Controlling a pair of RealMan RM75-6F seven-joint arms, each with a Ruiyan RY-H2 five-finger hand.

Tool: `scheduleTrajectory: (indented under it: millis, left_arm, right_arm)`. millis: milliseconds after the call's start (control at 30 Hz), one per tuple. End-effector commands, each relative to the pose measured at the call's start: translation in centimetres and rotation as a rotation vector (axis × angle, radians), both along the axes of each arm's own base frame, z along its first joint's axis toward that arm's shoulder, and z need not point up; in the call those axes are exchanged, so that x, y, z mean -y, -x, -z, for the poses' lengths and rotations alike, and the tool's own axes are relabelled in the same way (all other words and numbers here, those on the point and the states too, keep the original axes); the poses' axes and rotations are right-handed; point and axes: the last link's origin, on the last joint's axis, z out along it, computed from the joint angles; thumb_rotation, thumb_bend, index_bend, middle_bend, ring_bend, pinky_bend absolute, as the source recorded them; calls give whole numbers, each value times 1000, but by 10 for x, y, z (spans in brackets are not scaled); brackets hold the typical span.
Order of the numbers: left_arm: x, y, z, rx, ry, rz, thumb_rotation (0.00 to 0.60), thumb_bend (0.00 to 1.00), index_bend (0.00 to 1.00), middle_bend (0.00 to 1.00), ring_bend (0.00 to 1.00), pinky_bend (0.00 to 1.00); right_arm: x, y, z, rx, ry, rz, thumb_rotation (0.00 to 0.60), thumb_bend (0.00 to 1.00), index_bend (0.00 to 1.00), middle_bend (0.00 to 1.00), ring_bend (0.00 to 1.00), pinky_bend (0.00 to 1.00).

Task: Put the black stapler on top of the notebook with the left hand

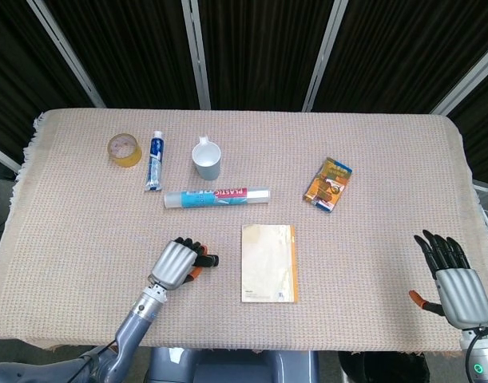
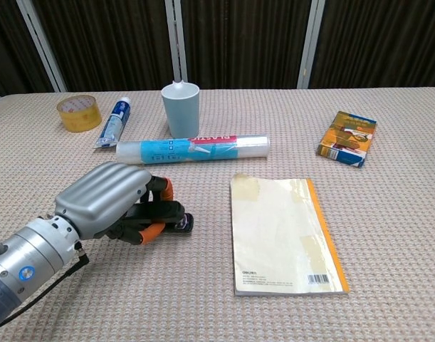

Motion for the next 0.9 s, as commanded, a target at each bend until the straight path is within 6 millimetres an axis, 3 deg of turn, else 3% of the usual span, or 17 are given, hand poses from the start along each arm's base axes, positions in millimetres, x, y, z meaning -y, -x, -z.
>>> scheduleTrajectory:
  millis: [33, 333, 700, 900]
  left_arm:
    - [1, -12, -2, 41, 5, 26, 600, 529, 659, 540, 466, 544]
    - [-13, -68, 5, 196, 96, 19, 600, 516, 667, 545, 469, 547]
    - [-25, -138, 53, 247, 194, 10, 600, 540, 674, 547, 468, 547]
    - [-22, -164, 72, 231, 215, 54, 600, 528, 674, 547, 469, 546]
  right_arm:
    - [1, 0, 2, -2, -5, 4, 600, 122, 0, 0, 0, 0]
    - [2, 0, 0, 13, -6, 8, 600, 124, 0, 0, 0, 0]
    - [-4, 1, -9, 51, -9, -1, 600, 124, 0, 0, 0, 0]
    - [-5, 3, -13, 65, -12, -1, 600, 123, 0, 0, 0, 0]
